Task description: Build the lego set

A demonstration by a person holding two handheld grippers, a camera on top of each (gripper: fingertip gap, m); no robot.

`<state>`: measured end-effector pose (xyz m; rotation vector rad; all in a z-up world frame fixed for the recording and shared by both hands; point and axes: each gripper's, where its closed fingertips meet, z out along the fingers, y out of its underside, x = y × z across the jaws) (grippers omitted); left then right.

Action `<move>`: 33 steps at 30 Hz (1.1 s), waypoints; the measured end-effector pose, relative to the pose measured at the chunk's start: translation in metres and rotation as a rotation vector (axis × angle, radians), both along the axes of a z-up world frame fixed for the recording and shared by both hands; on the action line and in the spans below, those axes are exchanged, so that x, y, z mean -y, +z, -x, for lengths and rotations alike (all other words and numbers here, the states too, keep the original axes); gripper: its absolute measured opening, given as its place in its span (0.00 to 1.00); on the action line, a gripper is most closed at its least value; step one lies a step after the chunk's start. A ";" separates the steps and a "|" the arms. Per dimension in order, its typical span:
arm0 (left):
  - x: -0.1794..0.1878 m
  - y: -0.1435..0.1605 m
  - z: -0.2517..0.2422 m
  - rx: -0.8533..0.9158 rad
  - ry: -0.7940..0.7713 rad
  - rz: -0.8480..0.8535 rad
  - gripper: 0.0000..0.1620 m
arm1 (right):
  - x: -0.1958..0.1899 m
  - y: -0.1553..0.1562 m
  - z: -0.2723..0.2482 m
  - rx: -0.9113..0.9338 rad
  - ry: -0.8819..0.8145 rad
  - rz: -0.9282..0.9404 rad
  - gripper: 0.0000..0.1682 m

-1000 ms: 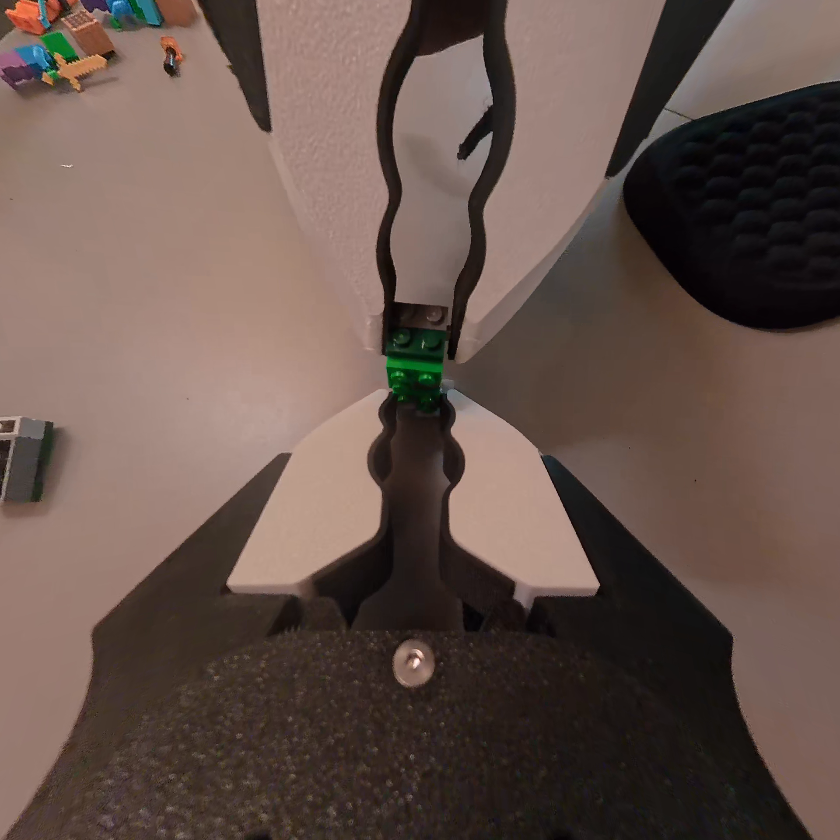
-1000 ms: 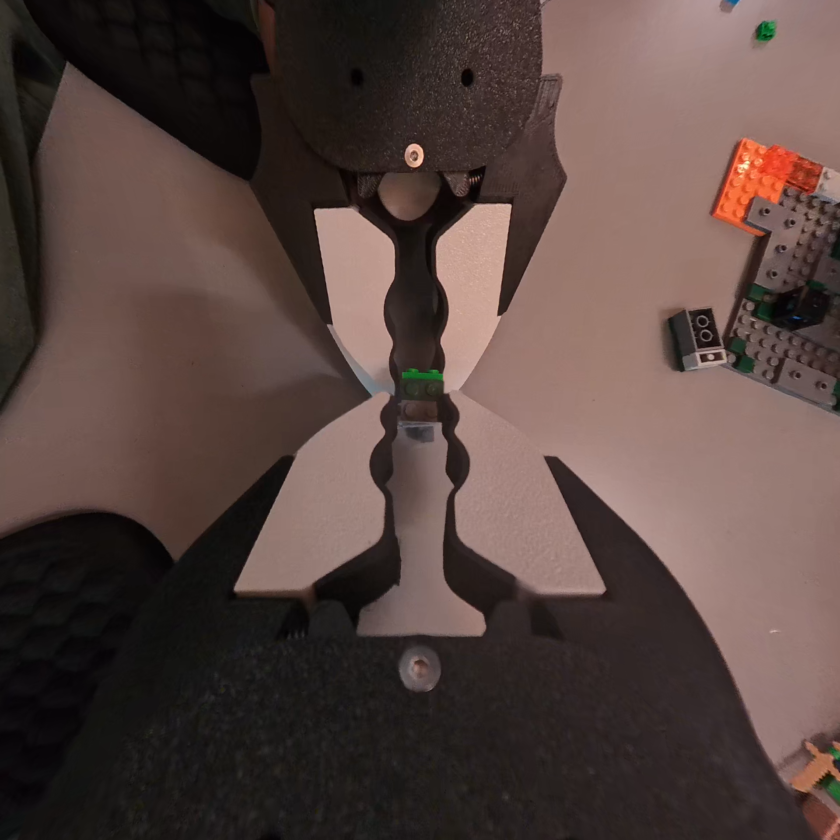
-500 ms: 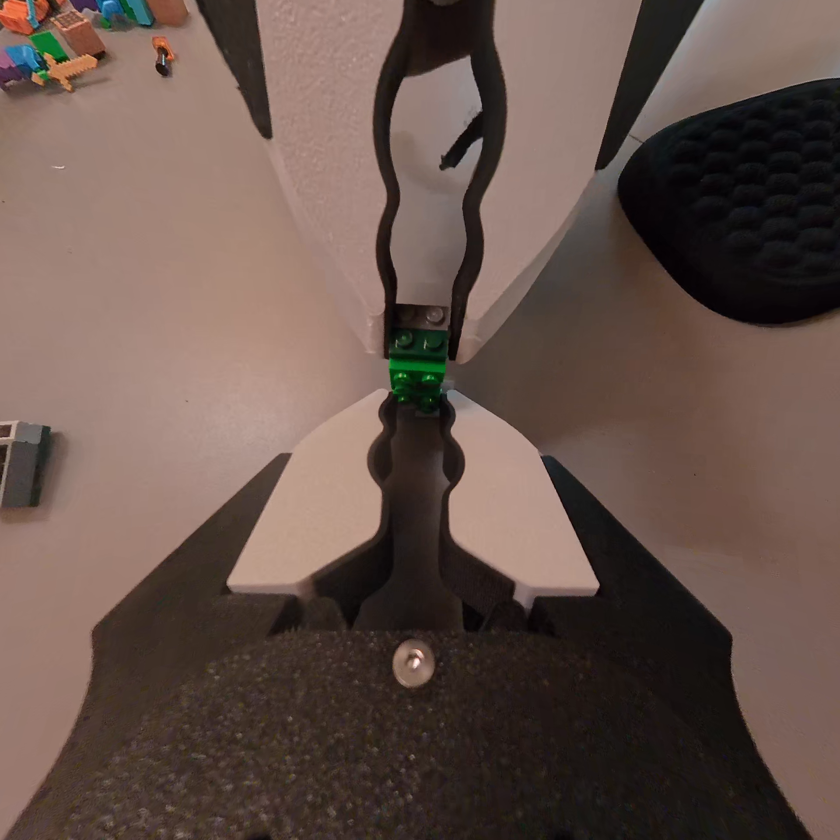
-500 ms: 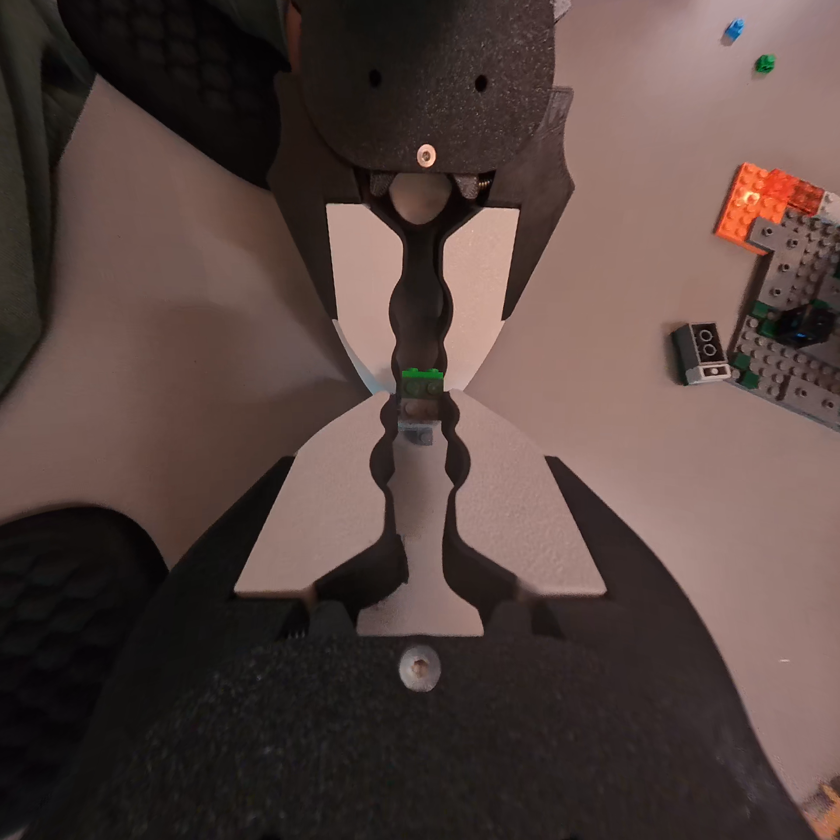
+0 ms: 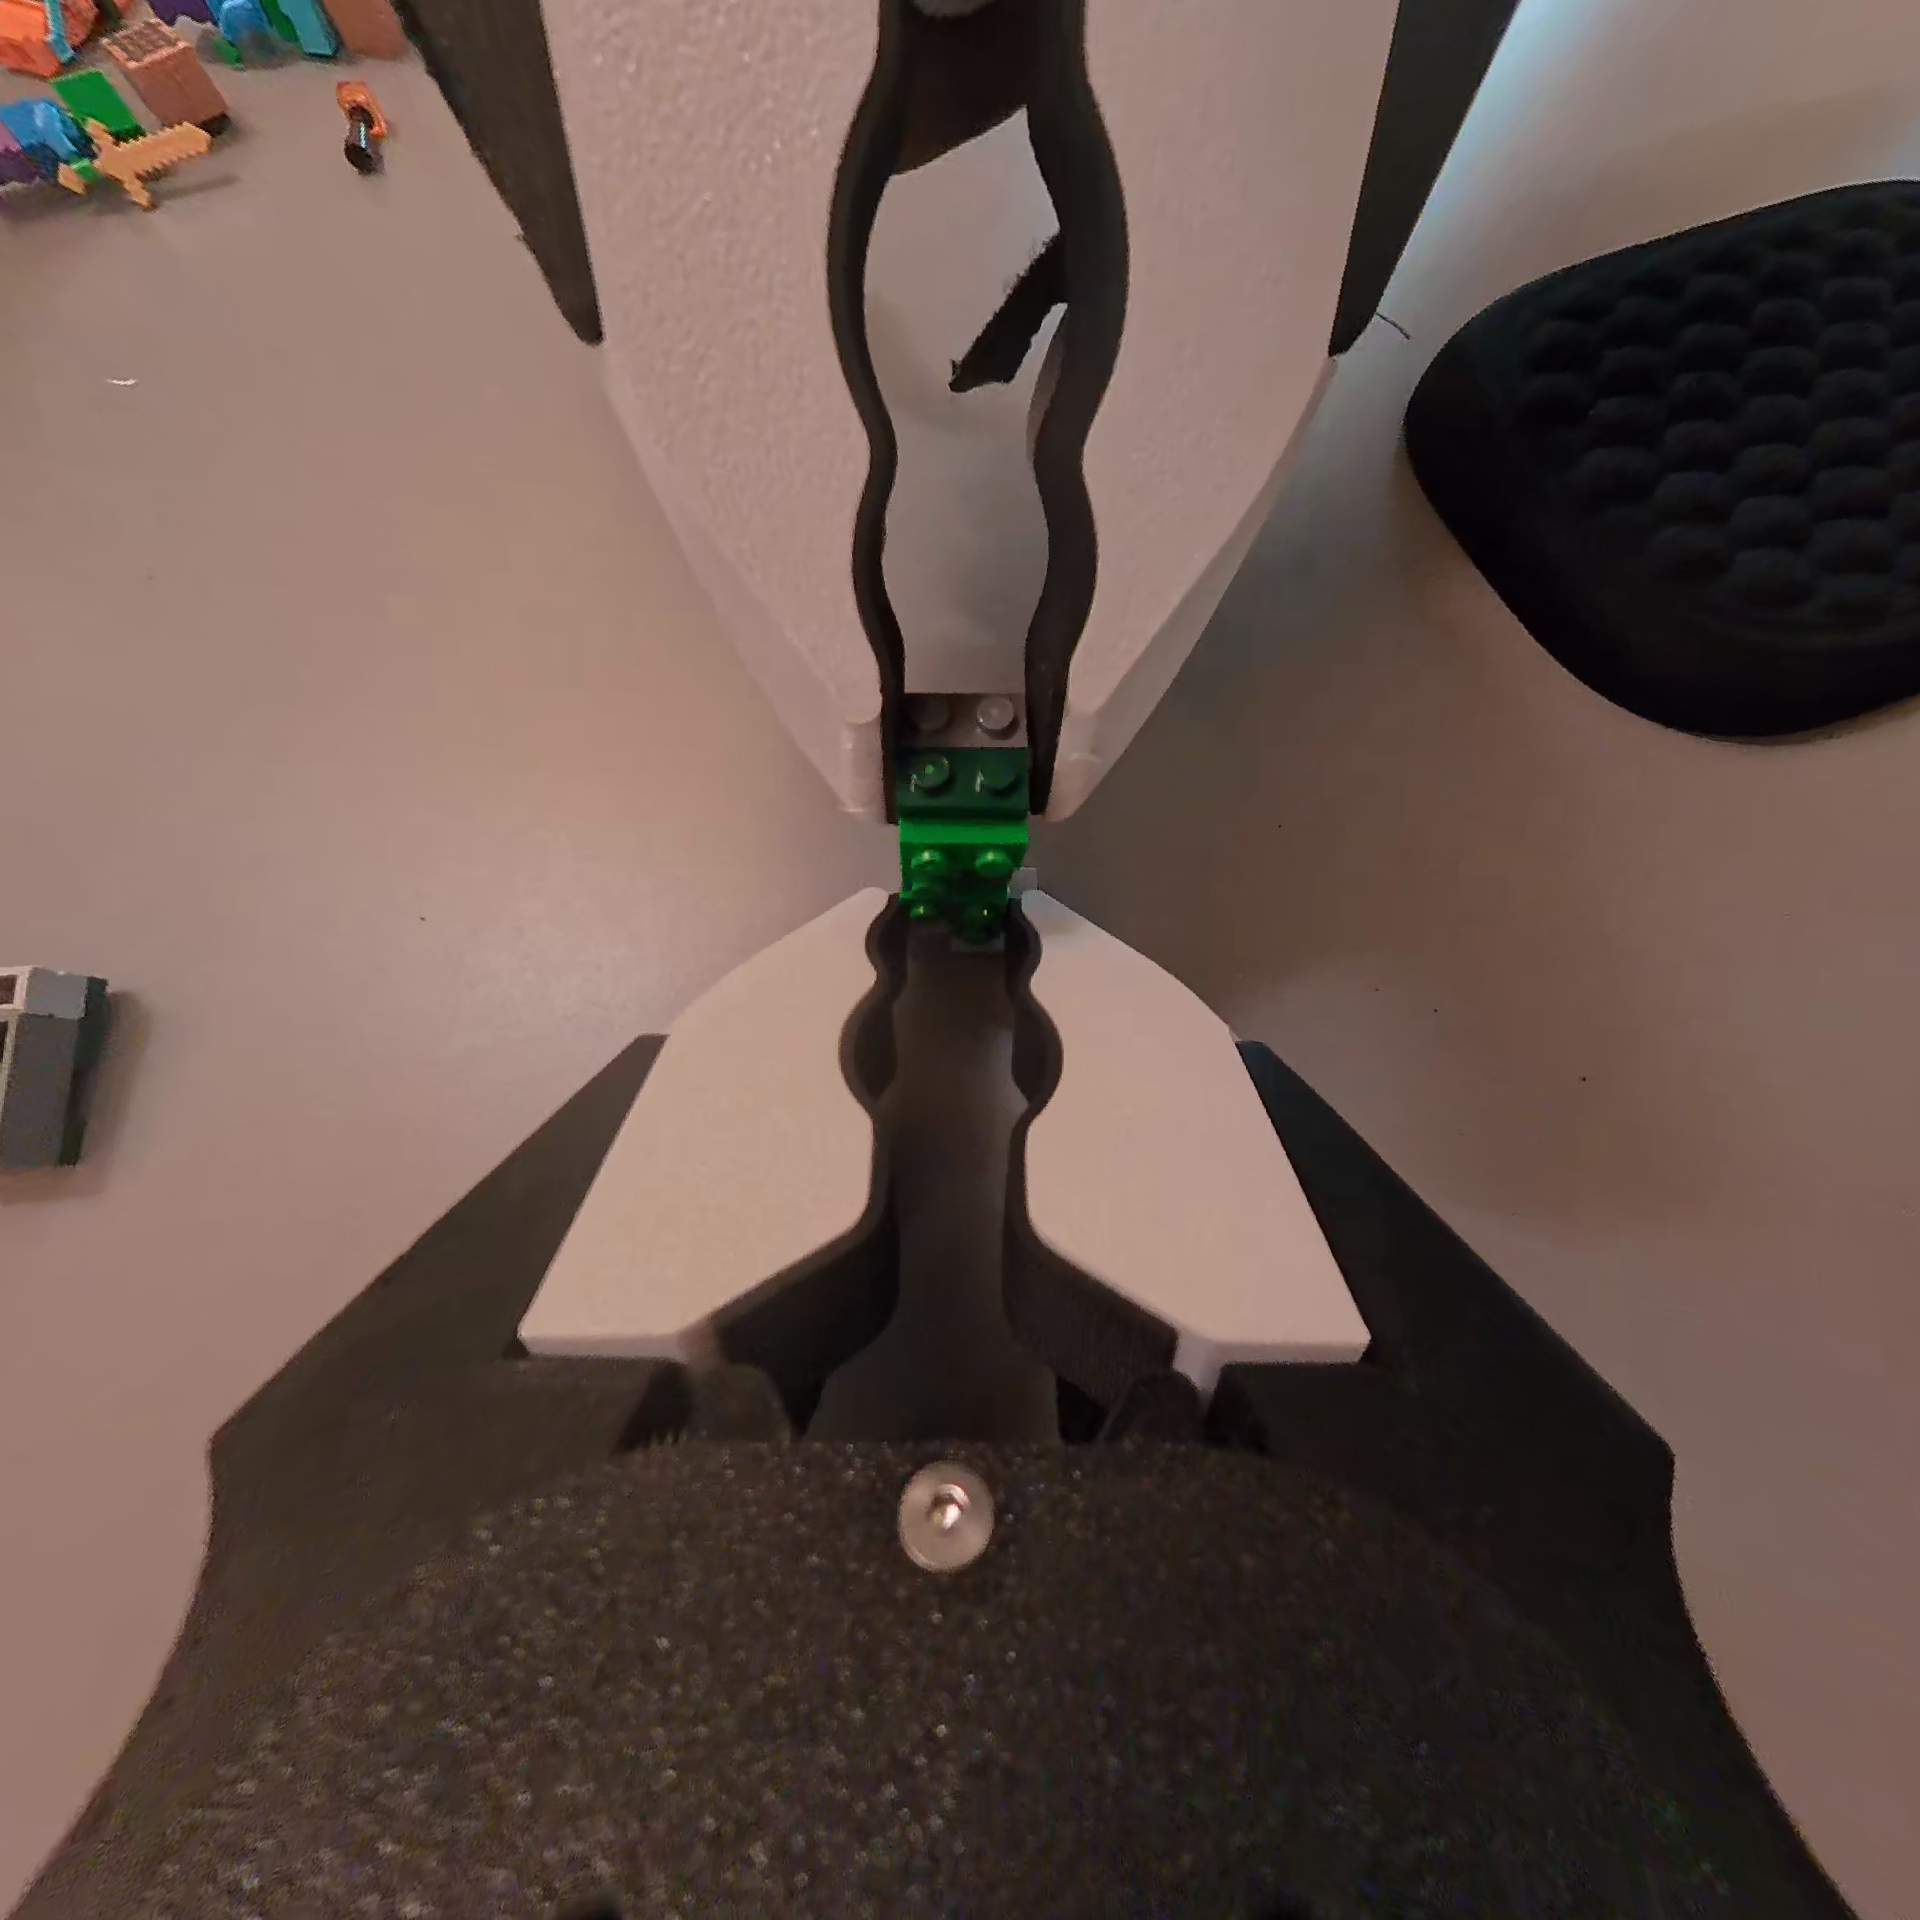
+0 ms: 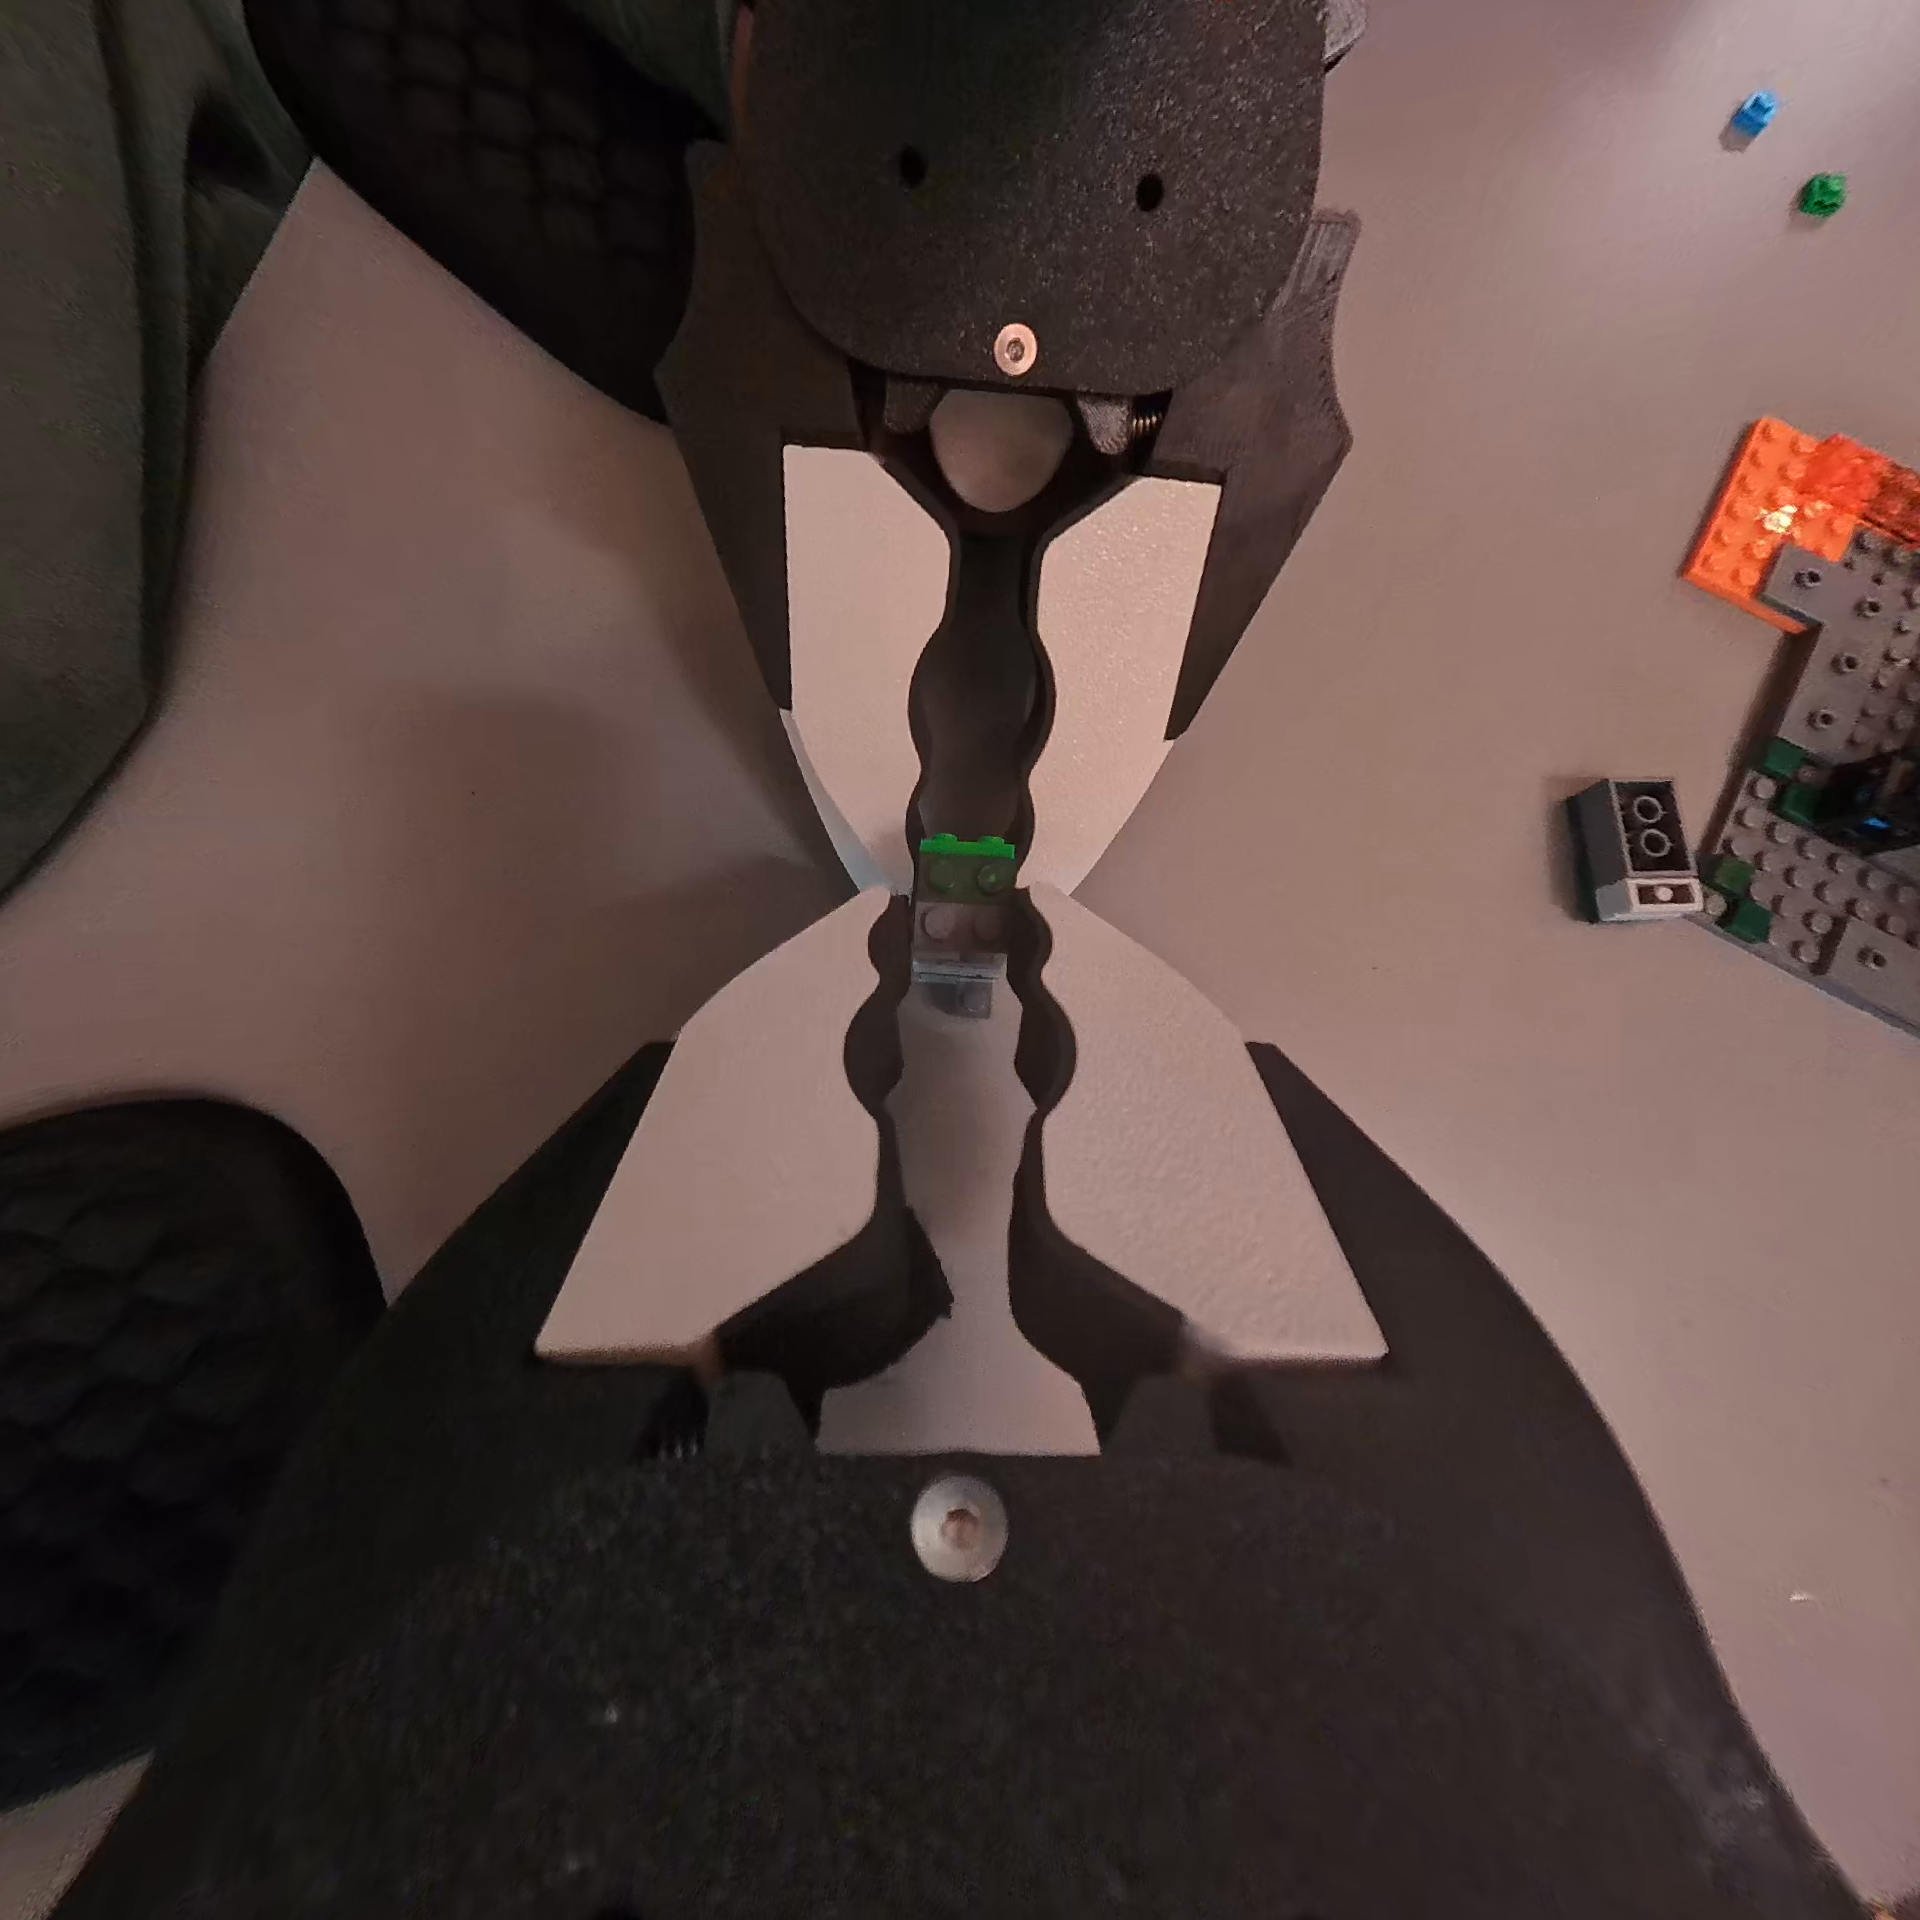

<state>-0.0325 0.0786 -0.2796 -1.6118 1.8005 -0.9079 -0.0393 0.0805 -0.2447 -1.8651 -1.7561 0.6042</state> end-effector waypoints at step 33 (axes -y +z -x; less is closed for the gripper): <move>0.001 0.000 0.000 -0.001 -0.004 0.008 0.11 | 0.000 -0.003 0.000 0.166 -0.127 0.069 0.11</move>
